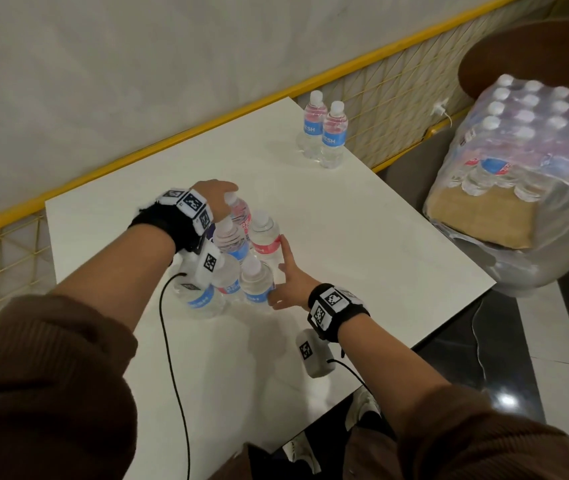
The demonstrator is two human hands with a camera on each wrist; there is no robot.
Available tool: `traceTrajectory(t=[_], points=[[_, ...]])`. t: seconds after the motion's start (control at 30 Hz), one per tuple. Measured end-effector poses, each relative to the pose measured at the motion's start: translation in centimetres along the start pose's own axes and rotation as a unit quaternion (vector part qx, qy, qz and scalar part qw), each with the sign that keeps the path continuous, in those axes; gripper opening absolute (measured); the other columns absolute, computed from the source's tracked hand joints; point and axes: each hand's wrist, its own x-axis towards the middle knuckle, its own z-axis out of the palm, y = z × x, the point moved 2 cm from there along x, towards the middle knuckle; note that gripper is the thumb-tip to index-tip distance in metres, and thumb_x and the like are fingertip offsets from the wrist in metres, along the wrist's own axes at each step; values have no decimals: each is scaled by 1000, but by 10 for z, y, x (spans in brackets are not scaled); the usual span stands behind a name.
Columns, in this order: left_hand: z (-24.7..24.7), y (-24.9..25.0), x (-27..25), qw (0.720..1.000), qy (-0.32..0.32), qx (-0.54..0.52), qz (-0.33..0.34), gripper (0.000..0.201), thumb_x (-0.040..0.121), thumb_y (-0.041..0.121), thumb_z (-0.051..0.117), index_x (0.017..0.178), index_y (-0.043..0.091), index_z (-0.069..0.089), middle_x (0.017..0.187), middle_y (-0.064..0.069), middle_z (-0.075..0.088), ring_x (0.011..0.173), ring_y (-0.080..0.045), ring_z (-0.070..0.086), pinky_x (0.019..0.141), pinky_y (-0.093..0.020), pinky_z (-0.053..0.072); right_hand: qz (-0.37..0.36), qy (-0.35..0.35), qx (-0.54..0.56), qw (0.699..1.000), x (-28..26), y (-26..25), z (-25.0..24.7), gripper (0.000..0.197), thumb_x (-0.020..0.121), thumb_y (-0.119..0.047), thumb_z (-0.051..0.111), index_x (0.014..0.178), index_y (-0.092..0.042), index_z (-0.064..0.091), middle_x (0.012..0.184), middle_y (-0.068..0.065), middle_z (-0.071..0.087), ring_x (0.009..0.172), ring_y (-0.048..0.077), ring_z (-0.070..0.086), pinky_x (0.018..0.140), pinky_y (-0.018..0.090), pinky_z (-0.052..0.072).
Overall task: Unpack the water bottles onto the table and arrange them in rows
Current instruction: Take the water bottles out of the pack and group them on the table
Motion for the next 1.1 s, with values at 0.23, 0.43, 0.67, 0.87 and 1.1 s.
traceTrajectory(t=[0.23,0.43,0.67,0.87,1.1], points=[[-11,2,2,999,-28,22,1,51,93,14,49,143,21,39,148,-8,39,135,-27,37,109,-31,29,-38,-22,-23,999,9,10,7,119,78,8,60,138,-54,-22,156,22,5,126,37,49,75,41,52],[-21,75,10,994,48,15,101,48,92,19,50,139,22,41,146,-6,39,131,-26,41,107,-36,34,9,11,27,1000,-6,30,-40,72,87,11,48,146,-24,25,140,19,38,97,28,52,69,32,48],[23,220,46,973,16,-25,227,38,89,25,58,126,28,57,151,-10,29,140,-26,26,115,-38,24,50,173,104,978,-55,55,-184,42,86,12,36,120,-5,55,97,7,55,72,15,54,62,25,43],[64,328,87,965,-9,-90,246,37,87,23,61,124,30,60,157,-12,11,146,-29,10,118,-39,15,34,313,165,935,-94,70,-308,33,88,6,44,110,-17,53,102,3,58,97,22,56,81,36,47],[76,380,116,960,-20,-142,239,83,84,16,63,150,19,13,158,-9,10,144,-30,15,116,-41,22,111,412,49,903,-109,47,-403,51,91,-27,56,138,-13,44,138,8,49,123,29,49,105,38,41]])
